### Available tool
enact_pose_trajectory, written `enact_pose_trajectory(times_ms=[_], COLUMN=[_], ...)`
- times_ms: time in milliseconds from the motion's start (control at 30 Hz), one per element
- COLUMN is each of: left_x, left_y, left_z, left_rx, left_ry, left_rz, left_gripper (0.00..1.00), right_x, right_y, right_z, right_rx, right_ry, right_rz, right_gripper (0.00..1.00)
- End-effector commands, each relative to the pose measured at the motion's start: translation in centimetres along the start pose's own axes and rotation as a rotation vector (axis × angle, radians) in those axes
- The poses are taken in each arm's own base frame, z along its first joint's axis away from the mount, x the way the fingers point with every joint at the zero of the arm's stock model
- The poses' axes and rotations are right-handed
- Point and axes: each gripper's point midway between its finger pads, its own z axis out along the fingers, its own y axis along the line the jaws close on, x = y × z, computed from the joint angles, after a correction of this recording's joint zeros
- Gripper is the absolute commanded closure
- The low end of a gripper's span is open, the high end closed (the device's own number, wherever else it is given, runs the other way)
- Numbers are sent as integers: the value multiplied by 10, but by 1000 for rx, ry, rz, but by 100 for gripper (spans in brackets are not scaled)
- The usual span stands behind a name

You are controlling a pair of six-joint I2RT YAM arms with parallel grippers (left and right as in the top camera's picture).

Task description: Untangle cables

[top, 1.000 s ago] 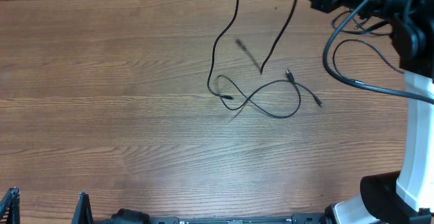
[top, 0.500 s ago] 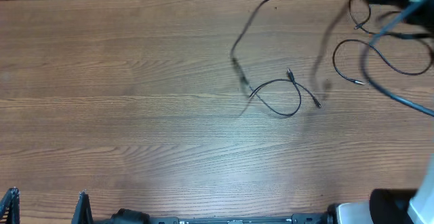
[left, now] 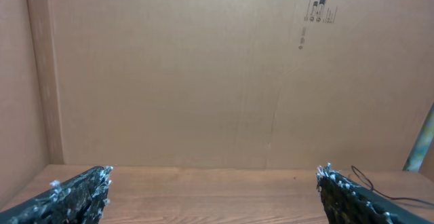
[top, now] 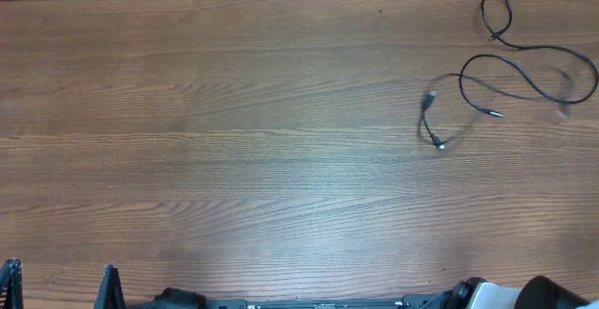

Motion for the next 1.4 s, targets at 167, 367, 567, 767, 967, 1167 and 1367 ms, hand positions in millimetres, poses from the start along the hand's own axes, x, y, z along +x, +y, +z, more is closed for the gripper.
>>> enact_pose_trajectory(times_ms=[167, 367, 567, 767, 967, 1167, 1367], left_x=[0, 3, 4, 4, 4, 1, -11], left_y=[2, 1, 1, 1, 1, 3, 2], left_z=[-2, -2, -2, -2, -2, -2, -3], left_rx=[-7, -3, -2, -2, -2, -12, -9], left_ry=[-7, 6, 6, 6, 6, -4, -55], left_rz=[11, 12, 13, 13, 13, 22, 35], left_gripper=[1, 1, 1, 0, 0, 1, 0], right_x=[54, 80, 94, 114, 110, 98, 82], right_y=[144, 162, 93, 52, 11, -81, -140], right_z=[-15, 7, 68, 106, 117, 103, 105], right_rx=[-791, -780, -314, -42, 197, 512, 512], right_ry=[309, 396, 356, 419, 380, 348, 337], right_rz=[-11, -25, -183, -129, -69, 82, 227], right_gripper=[96, 96, 96, 96, 96, 96, 96])
